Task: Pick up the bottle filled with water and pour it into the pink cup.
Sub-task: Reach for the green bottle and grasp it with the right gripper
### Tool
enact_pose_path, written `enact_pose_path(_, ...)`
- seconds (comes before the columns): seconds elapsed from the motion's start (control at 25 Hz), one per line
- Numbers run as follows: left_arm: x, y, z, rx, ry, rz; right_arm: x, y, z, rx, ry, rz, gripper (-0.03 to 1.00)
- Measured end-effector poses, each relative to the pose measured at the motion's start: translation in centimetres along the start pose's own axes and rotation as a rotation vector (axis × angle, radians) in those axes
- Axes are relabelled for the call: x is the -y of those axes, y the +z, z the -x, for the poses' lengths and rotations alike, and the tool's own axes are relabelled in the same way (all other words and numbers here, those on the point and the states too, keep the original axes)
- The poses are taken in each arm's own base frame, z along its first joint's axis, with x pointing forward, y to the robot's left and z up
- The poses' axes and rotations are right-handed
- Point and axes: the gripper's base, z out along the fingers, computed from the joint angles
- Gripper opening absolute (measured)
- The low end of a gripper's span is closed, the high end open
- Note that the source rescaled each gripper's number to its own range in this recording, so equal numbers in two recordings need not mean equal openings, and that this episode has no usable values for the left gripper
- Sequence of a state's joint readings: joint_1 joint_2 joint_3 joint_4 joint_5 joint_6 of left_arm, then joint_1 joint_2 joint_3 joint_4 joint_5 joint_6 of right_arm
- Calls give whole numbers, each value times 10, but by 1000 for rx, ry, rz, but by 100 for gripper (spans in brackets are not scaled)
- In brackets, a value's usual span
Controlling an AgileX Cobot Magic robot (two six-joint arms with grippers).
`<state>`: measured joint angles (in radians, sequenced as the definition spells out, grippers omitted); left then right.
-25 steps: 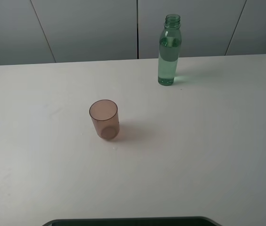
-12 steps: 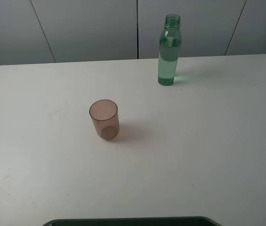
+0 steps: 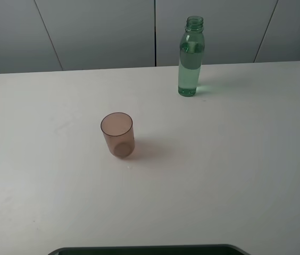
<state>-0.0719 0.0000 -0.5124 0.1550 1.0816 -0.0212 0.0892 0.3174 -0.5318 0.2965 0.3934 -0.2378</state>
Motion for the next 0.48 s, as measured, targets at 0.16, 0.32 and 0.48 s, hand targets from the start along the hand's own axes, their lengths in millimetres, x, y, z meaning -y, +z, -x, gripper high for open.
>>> enact_pose_path(0.16, 0, 0, 0, 0, 0, 0, 7, 32, 2, -22, 23, -36, 100)
enact_pose_path(0.32, 0, 0, 0, 0, 0, 0, 13, 61, -1, -38, 60, -72, 100)
enact_pose_path(0.48, 0, 0, 0, 0, 0, 0, 14, 93, -5, -30, 48, -72, 100)
